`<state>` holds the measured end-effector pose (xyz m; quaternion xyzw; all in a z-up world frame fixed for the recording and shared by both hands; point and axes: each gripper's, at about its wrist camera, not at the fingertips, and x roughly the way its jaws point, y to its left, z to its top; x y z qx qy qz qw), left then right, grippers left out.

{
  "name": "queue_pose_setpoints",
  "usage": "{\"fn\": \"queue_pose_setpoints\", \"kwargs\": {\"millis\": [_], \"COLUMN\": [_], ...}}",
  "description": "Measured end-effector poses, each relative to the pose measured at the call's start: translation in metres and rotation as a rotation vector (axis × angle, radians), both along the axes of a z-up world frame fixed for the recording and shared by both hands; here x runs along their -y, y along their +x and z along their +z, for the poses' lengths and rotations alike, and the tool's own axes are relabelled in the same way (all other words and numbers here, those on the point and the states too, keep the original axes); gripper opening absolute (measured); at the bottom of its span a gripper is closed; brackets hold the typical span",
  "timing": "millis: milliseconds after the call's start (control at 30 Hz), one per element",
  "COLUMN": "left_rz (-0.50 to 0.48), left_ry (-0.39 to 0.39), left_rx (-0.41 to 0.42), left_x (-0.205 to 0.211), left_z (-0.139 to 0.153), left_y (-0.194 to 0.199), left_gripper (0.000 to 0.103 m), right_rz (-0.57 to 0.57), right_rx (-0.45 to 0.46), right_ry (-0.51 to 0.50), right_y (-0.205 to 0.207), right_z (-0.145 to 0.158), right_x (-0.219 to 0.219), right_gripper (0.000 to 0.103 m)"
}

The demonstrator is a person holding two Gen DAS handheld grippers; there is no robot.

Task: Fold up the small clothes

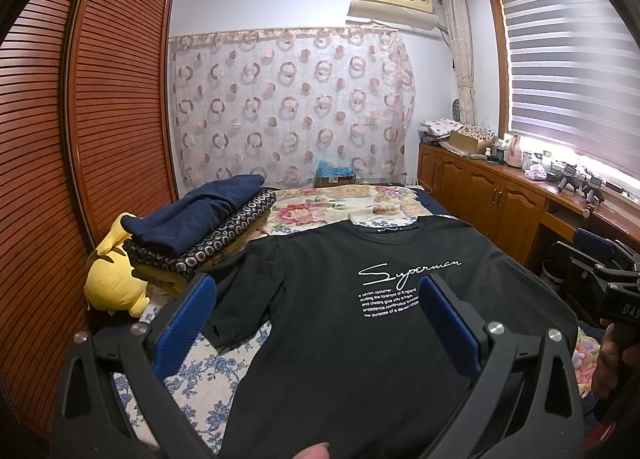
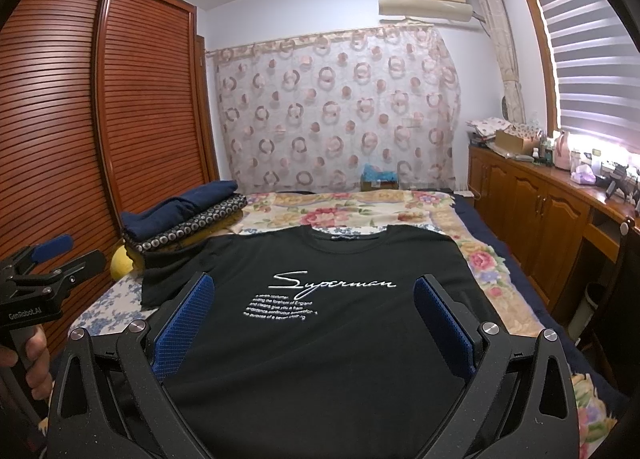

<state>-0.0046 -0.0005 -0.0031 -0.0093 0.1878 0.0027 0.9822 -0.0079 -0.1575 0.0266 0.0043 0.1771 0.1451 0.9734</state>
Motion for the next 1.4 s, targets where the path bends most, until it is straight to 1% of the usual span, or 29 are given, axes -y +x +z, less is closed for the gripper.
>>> {"fn": "queue_pose_setpoints", "kwargs": {"millis": [267, 333, 1067, 1167, 1200, 1400], "left_rz": [-0.001, -0.002, -0.002, 0.004, 0.003, 0.031], "left_ry": [0.0, 0.002, 0.002, 0.001, 0.002, 0.003], "left_rx": [0.002, 0.003, 0.004, -0.01, -0.013, -0.073], "left_x": [0.001, 0.004, 0.005, 0.007, 0.009, 0.0], "left_z": [0.0, 0.005, 0.004, 0.004, 0.01, -0.006], "left_y": [-0.001, -0.003, -0.004, -0.004, -0.005, 0.009], "left_gripper": [0.102, 0.102, 0.102, 0.102, 0.102, 0.102], "right_rz": [0.001, 0.0, 0.002, 0.006, 0.006, -0.003], "right_rx": [-0.001, -0.001, -0.001, -0.011, -0.015, -0.027], "right_ry": [0.0, 0.0, 0.001, 0.003, 0.003, -0.011], "right_y": [0.0, 0.0, -0.001, 0.001, 0.002, 0.002], "right_z": [0.001, 0.001, 0.001, -0.001, -0.002, -0.009], "right_x": [0.0, 0.0, -0.001, -0.001, -0.001, -0.012], "right_gripper": [0.102, 0.102, 0.102, 0.102, 0.102, 0.102]}}
